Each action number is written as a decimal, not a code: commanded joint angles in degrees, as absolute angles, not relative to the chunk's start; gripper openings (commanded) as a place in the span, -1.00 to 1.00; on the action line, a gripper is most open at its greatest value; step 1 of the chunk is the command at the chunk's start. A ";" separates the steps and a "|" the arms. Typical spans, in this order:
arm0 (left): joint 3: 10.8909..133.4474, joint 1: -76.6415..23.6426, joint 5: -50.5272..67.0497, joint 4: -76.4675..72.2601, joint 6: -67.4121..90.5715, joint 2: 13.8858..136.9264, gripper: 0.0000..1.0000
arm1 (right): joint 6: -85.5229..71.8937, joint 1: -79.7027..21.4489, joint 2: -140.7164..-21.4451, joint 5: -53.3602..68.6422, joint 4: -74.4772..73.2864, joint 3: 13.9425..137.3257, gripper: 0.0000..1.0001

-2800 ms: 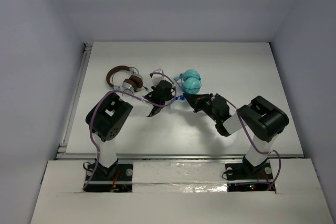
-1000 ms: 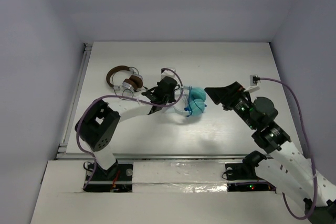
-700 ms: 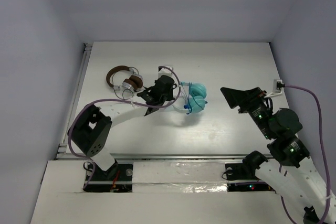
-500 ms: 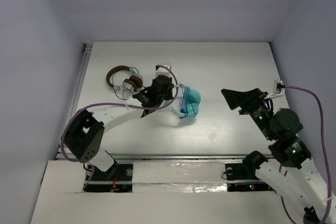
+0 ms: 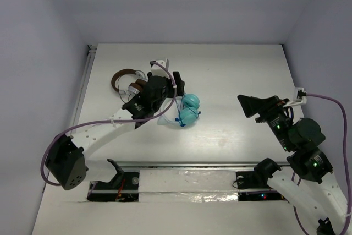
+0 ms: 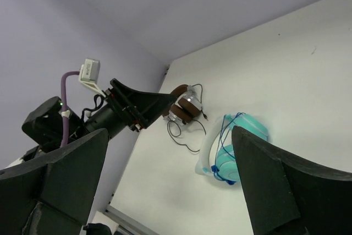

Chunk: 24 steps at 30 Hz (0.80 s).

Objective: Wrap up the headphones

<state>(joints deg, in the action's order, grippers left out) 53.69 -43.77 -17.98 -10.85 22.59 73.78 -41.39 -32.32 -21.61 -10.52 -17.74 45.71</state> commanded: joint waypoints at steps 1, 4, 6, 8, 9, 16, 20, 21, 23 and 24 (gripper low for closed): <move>54.23 -43.68 -17.40 -12.04 22.24 72.69 0.42 | -39.29 -32.52 -21.01 -12.04 -18.54 48.16 0.99; 53.44 -43.68 -17.14 -12.13 23.03 71.20 0.54 | -39.20 -32.52 -20.22 -12.48 -19.16 48.16 0.99; 53.00 -43.68 -17.14 -12.13 23.38 69.10 0.58 | -38.94 -32.52 -19.78 -12.92 -19.60 48.16 0.99; 52.30 -43.68 -17.05 -12.22 23.38 66.46 0.62 | -38.32 -32.52 -19.42 -13.27 -20.30 48.51 0.99; 52.21 -43.68 -16.88 -12.22 23.38 65.40 0.64 | -38.15 -32.52 -19.25 -13.71 -20.65 48.78 0.99; 53.08 -43.68 -14.60 -10.29 23.64 57.58 0.87 | -35.42 -32.52 -16.53 -16.78 -24.08 51.94 0.99; 52.56 -43.68 -13.10 -10.63 23.20 52.31 0.89 | -33.49 -32.52 -14.68 -19.68 -25.22 52.73 0.99; 52.30 -43.68 -13.18 -10.90 23.29 50.47 0.89 | -32.88 -32.52 -14.50 -19.60 -25.14 52.65 0.99; 51.42 -43.68 -12.92 -11.51 23.20 48.79 0.89 | -32.52 -32.52 -14.68 -19.34 -24.61 52.73 0.99; 51.33 -43.68 -12.83 -11.43 23.20 47.91 0.89 | -32.17 -32.52 -14.76 -18.29 -24.17 52.82 0.99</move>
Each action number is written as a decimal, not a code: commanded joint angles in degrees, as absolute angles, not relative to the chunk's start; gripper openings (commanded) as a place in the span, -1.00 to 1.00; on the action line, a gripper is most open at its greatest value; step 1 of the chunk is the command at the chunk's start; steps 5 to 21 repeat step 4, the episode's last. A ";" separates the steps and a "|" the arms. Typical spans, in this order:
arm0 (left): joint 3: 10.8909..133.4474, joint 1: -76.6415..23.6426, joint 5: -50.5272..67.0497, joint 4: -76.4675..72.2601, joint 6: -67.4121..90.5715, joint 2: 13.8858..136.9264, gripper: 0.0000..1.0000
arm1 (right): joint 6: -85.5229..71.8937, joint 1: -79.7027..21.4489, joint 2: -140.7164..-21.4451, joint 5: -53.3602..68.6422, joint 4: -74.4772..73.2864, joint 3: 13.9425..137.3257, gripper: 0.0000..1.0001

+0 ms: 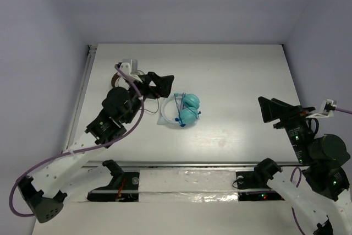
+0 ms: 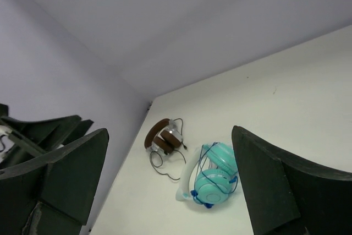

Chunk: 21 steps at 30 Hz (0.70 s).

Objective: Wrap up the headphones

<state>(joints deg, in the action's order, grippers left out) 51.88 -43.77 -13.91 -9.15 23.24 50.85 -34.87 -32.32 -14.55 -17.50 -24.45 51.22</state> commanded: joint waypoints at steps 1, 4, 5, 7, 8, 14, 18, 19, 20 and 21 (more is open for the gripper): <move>51.85 -43.68 -13.53 -10.82 23.20 47.81 0.89 | -32.17 -32.52 -15.11 -17.93 -24.00 52.91 0.99; 53.60 -43.68 -14.93 -8.27 23.38 47.90 0.93 | -32.08 -32.52 -15.38 -16.52 -22.68 53.09 0.99; 53.60 -43.68 -14.93 -8.27 23.38 47.90 0.93 | -32.08 -32.52 -15.38 -16.52 -22.68 53.09 0.99; 53.60 -43.68 -14.93 -8.27 23.38 47.90 0.93 | -32.08 -32.52 -15.38 -16.52 -22.68 53.09 0.99; 53.60 -43.68 -14.93 -8.27 23.38 47.90 0.93 | -32.08 -32.52 -15.38 -16.52 -22.68 53.09 0.99; 53.60 -43.68 -14.93 -8.27 23.38 47.90 0.93 | -32.08 -32.52 -15.38 -16.52 -22.68 53.09 0.99; 53.60 -43.68 -14.93 -8.27 23.38 47.90 0.93 | -32.08 -32.52 -15.38 -16.52 -22.68 53.09 0.99; 53.60 -43.68 -14.93 -8.27 23.38 47.90 0.93 | -32.08 -32.52 -15.38 -16.52 -22.68 53.09 0.99; 53.60 -43.68 -14.93 -8.27 23.38 47.90 0.93 | -32.08 -32.52 -15.38 -16.52 -22.68 53.09 0.99; 53.60 -43.68 -14.93 -8.27 23.38 47.90 0.93 | -32.08 -32.52 -15.38 -16.52 -22.68 53.09 0.99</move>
